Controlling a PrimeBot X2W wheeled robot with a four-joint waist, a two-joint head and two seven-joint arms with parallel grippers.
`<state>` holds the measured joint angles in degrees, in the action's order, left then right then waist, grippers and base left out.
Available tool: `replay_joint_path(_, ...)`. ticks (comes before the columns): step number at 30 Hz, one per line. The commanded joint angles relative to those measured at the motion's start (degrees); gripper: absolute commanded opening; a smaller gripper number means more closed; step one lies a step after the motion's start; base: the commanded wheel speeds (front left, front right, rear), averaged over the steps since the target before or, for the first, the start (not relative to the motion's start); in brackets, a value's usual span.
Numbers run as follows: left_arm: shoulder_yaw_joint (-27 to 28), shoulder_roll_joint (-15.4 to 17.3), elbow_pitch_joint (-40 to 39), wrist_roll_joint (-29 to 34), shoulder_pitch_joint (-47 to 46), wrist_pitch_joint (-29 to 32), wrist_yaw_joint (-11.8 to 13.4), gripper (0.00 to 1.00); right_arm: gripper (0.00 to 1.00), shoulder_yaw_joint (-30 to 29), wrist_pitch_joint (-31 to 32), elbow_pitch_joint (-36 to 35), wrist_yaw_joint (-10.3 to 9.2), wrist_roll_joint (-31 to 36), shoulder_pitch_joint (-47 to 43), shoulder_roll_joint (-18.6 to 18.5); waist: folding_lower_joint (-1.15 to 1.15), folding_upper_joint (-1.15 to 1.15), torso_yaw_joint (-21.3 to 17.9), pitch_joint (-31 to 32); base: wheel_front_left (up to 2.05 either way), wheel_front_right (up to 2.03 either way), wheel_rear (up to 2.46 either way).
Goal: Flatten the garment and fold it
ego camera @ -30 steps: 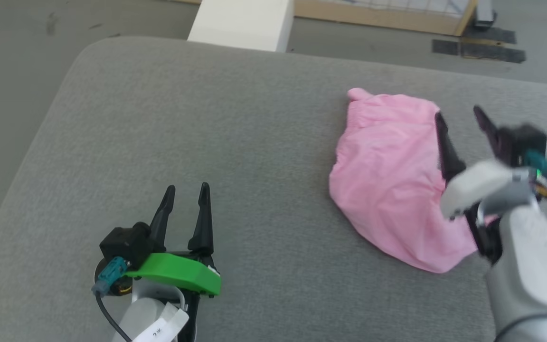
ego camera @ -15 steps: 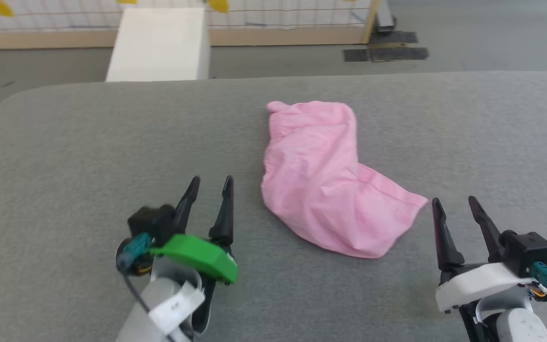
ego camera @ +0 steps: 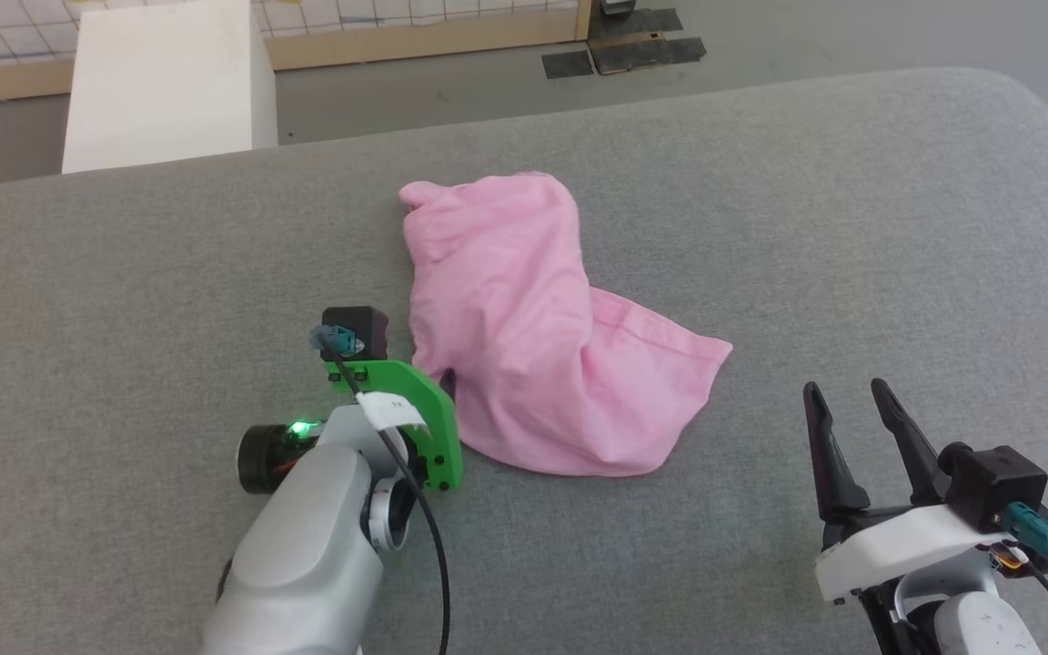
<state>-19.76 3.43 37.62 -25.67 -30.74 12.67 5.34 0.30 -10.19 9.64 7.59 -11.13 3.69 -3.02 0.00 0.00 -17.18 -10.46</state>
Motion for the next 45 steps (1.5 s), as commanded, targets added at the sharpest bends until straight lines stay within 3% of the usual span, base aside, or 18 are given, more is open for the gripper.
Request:
replay_joint_path(1,-0.4,0.8,1.2,1.1,-1.3,2.0,1.4,1.00,1.00,0.2,-0.6,0.2,-0.10,-0.4,1.0,0.1,0.00,0.00,-0.7,-0.8,0.00,0.00,0.00)
replay_joint_path(4,-1.1,1.1,3.1,1.6,-2.3,6.1,2.9,1.00,1.00,0.6,-0.9,0.6,-0.10,-0.7,1.3,0.1,0.00,0.00,-0.9,-1.2,0.00,0.00,0.00)
replay_joint_path(7,-2.7,1.2,4.4,2.0,-2.2,10.2,2.6,1.00,1.00,1.3,-1.0,1.0,-0.10,-1.1,1.6,0.1,0.00,0.00,-0.8,-1.2,0.00,0.00,0.00)
replay_joint_path(8,-3.2,1.2,4.7,1.8,-1.9,11.6,2.0,0.83,1.00,1.5,-1.1,1.1,-0.10,-1.3,1.7,0.1,0.00,0.00,-0.7,-1.1,0.00,0.00,0.00)
replay_joint_path(9,-3.7,1.1,4.6,1.6,-1.7,12.2,1.3,0.46,1.00,1.6,-1.1,1.1,-0.10,-1.3,1.8,0.1,0.00,0.00,-0.5,-1.0,0.00,0.00,0.00)
replay_joint_path(10,-4.0,1.0,4.1,1.4,-1.4,12.3,0.7,0.00,1.00,1.6,-1.2,1.2,-0.10,-1.5,1.9,0.1,0.00,0.00,-0.2,-0.9,0.00,0.00,0.00)
replay_joint_path(15,-2.3,1.5,-1.1,1.0,0.4,4.1,1.2,0.00,1.00,1.2,-1.2,1.5,-0.10,-1.7,1.8,0.1,0.00,0.00,1.8,0.1,0.00,0.00,0.00)
replay_joint_path(18,0.2,2.9,-6.5,0.6,3.4,-2.0,3.1,0.00,1.00,0.5,-1.2,1.5,-0.10,-1.6,1.5,0.1,0.00,0.00,3.4,0.9,0.00,0.00,0.00)
replay_joint_path(22,3.8,6.1,-16.0,0.2,10.2,-5.7,6.6,0.00,1.00,0.0,-0.8,1.0,-0.10,-1.6,0.9,0.1,0.00,0.00,5.5,1.6,0.00,0.00,0.00)
replay_joint_path(31,7.7,12.2,-34.7,1.8,28.6,0.1,16.6,0.00,1.00,0.1,0.7,-0.1,-0.10,-1.1,0.1,0.1,0.00,0.00,9.7,2.0,0.00,0.00,0.00)
replay_joint_path(35,7.2,12.5,-37.9,0.5,33.3,5.8,18.3,0.00,1.00,0.7,1.9,-0.7,-0.10,-0.4,-0.1,0.1,0.00,0.00,11.1,2.2,0.00,0.00,0.00)
replay_joint_path(36,7.1,12.2,-38.6,0.0,33.6,6.2,18.1,0.17,1.00,0.9,2.3,-0.8,-0.10,-0.2,-0.1,0.1,0.00,0.00,11.4,2.3,0.00,0.00,0.00)
replay_joint_path(37,6.8,11.7,-39.3,-0.8,33.8,6.3,17.6,1.00,1.00,1.5,2.9,-0.9,-0.10,0.1,-0.2,0.1,0.00,0.00,11.7,2.3,0.00,0.00,0.00)
replay_joint_path(40,6.3,10.7,-40.0,-1.7,33.5,5.0,16.4,1.00,1.00,3.8,5.5,-1.1,-0.10,1.1,-0.5,0.1,0.00,0.00,12.4,2.4,0.00,0.00,0.00)
replay_joint_path(45,7.0,9.0,-39.9,-1.5,31.6,-5.2,13.4,1.00,1.00,9.7,14.7,0.1,-0.10,4.9,0.1,0.1,0.00,0.00,13.7,1.8,0.00,0.00,0.00)
